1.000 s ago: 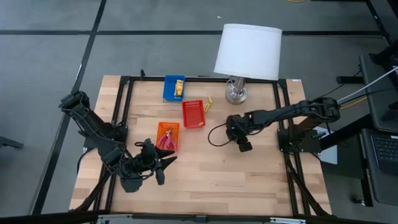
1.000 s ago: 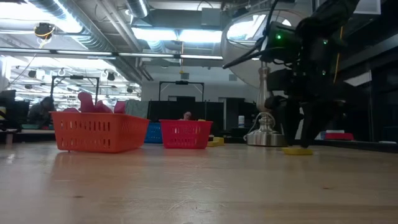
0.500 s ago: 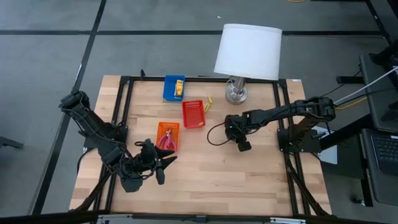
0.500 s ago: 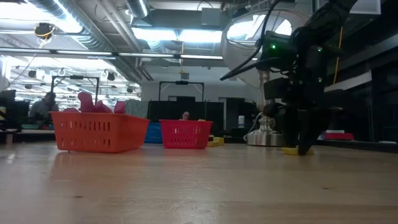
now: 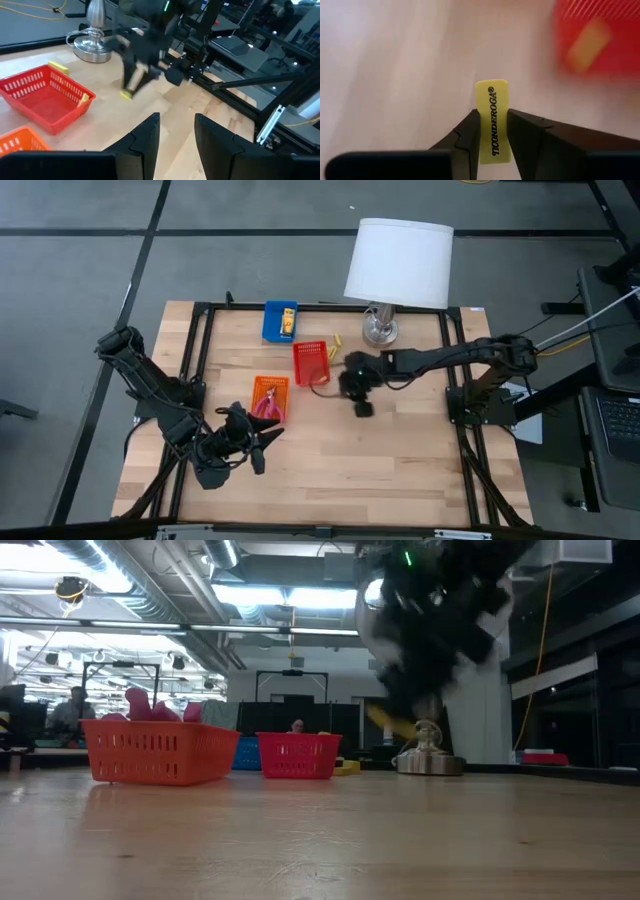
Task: Pick & Place School Supplies
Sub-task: Put the yellow eraser into the red bin
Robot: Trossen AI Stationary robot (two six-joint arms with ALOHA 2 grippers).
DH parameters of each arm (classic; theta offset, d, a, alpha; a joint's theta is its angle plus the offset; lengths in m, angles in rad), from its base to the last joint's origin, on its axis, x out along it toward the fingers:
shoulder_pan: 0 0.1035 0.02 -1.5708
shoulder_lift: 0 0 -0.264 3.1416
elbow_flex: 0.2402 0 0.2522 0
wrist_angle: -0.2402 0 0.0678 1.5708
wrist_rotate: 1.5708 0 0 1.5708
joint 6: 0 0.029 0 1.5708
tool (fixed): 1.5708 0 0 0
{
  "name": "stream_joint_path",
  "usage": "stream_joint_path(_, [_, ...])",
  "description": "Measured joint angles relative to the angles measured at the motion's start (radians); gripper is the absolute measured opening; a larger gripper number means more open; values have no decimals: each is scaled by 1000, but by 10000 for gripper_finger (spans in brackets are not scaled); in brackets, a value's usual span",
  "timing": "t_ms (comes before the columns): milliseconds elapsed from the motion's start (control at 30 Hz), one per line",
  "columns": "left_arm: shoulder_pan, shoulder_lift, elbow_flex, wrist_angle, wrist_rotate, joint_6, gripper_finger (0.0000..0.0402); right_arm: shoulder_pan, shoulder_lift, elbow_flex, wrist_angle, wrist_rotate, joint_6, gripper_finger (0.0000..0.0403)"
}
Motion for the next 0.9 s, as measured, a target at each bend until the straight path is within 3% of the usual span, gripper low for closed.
stream_joint_path(233, [0,0,0,-10,-41,-15,118,-54,41,171,160,76,110,83])
stream_joint_path(500, [0,0,0,-12,-50,-32,118,-127,249,335,169,4,170,82])
stream_joint_path(667, [0,0,0,-16,-52,-47,118,-138,347,374,151,-16,187,82])
stream_joint_path(900, [0,0,0,-17,-52,-52,118,-156,387,378,152,-13,190,82])
